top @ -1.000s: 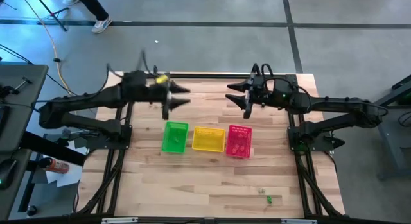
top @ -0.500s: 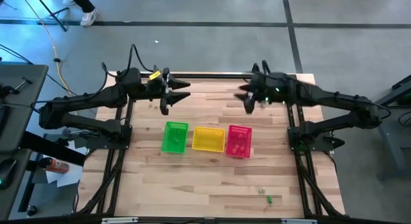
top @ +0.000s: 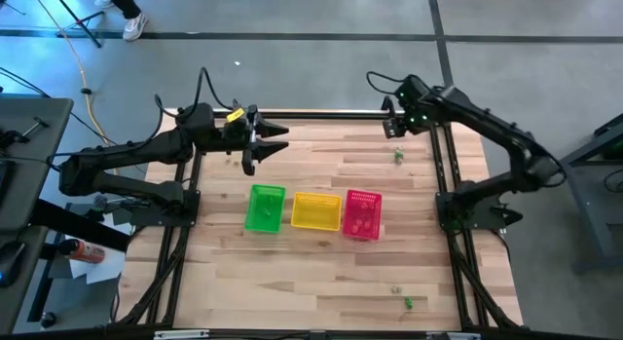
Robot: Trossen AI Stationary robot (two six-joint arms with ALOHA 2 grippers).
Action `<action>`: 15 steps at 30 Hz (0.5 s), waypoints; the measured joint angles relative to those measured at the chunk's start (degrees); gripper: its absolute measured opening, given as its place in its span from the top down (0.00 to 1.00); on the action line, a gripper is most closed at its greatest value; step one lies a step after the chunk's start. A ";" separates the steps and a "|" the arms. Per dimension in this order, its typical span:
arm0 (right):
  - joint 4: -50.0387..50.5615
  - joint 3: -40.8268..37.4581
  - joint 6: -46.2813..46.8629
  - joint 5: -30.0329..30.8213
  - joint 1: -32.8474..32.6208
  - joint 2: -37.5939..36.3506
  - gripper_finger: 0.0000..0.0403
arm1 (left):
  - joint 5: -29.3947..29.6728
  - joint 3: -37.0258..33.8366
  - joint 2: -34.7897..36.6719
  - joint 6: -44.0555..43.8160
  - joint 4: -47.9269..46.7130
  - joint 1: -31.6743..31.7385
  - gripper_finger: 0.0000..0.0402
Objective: Sort Halloween decoration
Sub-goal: Put the green skeleton toy into the green basket
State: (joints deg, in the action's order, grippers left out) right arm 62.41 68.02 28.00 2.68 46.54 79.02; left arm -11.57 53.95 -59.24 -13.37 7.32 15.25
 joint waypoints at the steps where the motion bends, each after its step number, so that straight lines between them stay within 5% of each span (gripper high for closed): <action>1: 0.01 -0.56 -0.38 -0.22 0.89 1.49 0.48 | 0.00 0.00 0.00 0.00 0.00 0.00 0.51; 15: -2.87 -8.02 -4.83 -4.27 1.80 14.49 0.48 | -3.23 0.00 0.00 0.00 -1.36 0.00 0.51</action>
State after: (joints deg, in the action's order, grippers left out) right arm 59.54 60.00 23.17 -1.59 48.34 93.51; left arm -14.81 53.95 -59.24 -13.37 5.96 15.25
